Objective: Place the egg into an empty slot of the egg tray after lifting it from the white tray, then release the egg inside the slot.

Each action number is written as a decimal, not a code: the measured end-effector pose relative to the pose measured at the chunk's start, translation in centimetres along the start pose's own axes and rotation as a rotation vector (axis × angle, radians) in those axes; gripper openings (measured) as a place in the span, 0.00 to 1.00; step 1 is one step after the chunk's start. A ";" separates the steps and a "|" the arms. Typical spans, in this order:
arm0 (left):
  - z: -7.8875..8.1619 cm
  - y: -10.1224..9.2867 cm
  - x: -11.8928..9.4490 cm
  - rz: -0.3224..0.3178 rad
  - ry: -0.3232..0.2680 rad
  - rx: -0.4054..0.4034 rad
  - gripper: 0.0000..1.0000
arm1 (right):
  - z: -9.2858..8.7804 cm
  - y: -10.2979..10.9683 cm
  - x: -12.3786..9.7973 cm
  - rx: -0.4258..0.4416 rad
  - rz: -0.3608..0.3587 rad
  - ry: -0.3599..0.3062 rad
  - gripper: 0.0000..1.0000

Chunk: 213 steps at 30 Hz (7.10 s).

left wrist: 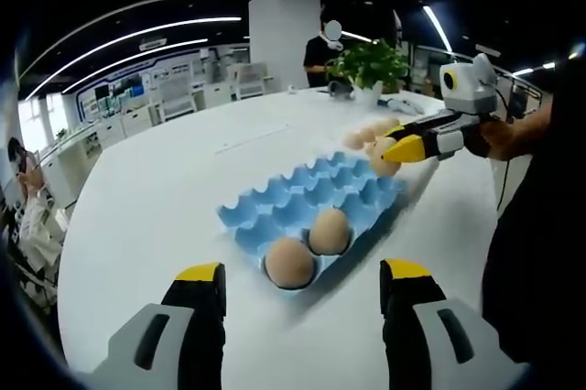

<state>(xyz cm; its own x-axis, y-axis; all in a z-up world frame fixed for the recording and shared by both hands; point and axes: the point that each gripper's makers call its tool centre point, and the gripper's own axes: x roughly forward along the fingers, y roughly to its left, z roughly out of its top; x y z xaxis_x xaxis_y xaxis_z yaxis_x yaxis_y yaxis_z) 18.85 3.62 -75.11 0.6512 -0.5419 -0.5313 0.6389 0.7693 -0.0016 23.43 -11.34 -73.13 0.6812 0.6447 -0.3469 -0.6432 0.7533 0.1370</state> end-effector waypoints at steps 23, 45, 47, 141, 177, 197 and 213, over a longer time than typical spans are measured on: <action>-0.5 0.1 -0.2 0.007 0.003 -0.012 0.69 | -1.3 3.9 3.9 -0.089 0.141 0.059 0.23; -0.5 0.3 -0.2 0.011 0.007 -0.016 0.69 | -3.1 4.3 4.7 -0.086 0.172 0.084 0.24; -0.4 0.3 -0.2 0.011 0.007 -0.017 0.69 | -3.2 4.4 4.7 -0.086 0.173 0.086 0.24; 0.4 -0.6 0.5 -0.009 0.011 0.009 0.68 | -4.9 -20.0 -15.4 -0.019 -0.658 0.016 0.29; 2.0 -1.2 0.7 0.000 -0.036 -0.036 0.75 | -8.0 -20.8 -14.5 0.018 -0.604 0.104 0.42; 2.3 -1.9 1.3 0.003 -0.028 -0.027 0.75 | -7.0 -20.5 -14.9 0.097 -0.605 0.044 0.26; 2.3 -1.8 1.3 0.004 -0.029 -0.029 0.74 | -5.5 -21.5 -16.1 0.079 -0.609 0.000 0.25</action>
<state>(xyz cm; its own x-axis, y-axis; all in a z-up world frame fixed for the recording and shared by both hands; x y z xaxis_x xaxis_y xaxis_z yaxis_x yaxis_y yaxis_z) 19.52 0.78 -73.86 0.6654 -0.5480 -0.5069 0.6246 0.7806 -0.0240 24.34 -38.64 -75.56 0.9183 0.0950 -0.3844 -0.1104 0.9937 -0.0180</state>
